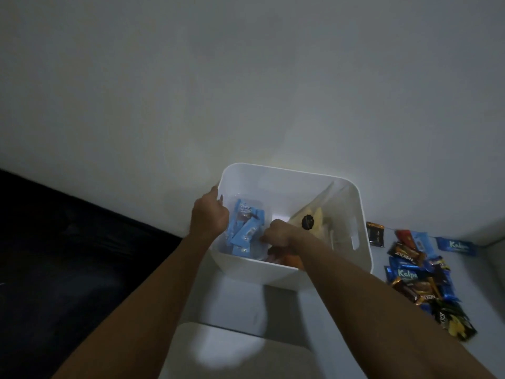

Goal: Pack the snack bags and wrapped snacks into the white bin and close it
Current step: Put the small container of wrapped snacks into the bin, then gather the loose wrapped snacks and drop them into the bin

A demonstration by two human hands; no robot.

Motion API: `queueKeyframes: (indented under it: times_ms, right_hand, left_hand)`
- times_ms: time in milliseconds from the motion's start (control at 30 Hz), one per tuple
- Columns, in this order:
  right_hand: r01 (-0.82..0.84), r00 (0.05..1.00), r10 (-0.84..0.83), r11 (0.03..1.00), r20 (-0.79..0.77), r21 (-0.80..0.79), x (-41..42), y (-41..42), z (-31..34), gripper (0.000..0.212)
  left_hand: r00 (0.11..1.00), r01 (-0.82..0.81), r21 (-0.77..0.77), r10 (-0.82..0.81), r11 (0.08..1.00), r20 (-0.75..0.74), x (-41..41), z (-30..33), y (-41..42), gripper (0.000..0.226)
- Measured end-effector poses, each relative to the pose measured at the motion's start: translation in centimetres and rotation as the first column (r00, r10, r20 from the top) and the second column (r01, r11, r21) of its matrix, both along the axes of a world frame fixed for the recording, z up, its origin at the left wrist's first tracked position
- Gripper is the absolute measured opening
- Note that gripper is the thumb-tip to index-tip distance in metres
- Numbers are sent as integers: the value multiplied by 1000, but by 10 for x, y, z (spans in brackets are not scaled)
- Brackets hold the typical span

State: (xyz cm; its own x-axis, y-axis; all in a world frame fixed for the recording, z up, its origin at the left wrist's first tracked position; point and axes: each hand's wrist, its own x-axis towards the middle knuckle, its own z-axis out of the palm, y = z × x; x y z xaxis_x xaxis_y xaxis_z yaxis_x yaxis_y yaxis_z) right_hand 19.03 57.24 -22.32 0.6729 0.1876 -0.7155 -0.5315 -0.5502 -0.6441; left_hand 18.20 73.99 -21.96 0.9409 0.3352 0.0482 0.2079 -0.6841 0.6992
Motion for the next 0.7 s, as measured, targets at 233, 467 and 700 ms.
queueKeyframes:
  times_ms: [233,467,700]
  right_hand:
    - [-81,994,90,986,59,-147,2,-7,5,48]
    - [-56,957,88,991,275,-121,0,-77,51,36]
    - [71,937,-50,996,345,-49,-18,-199,93,18]
  left_hand:
    - [1000,-10,-36,11,999,27,-2,1,1,30]
    - [963,67,256,-130,964,237,-15,21,-43,41]
    - [876,364,132,-387,922,287,-34,54,-178,38]
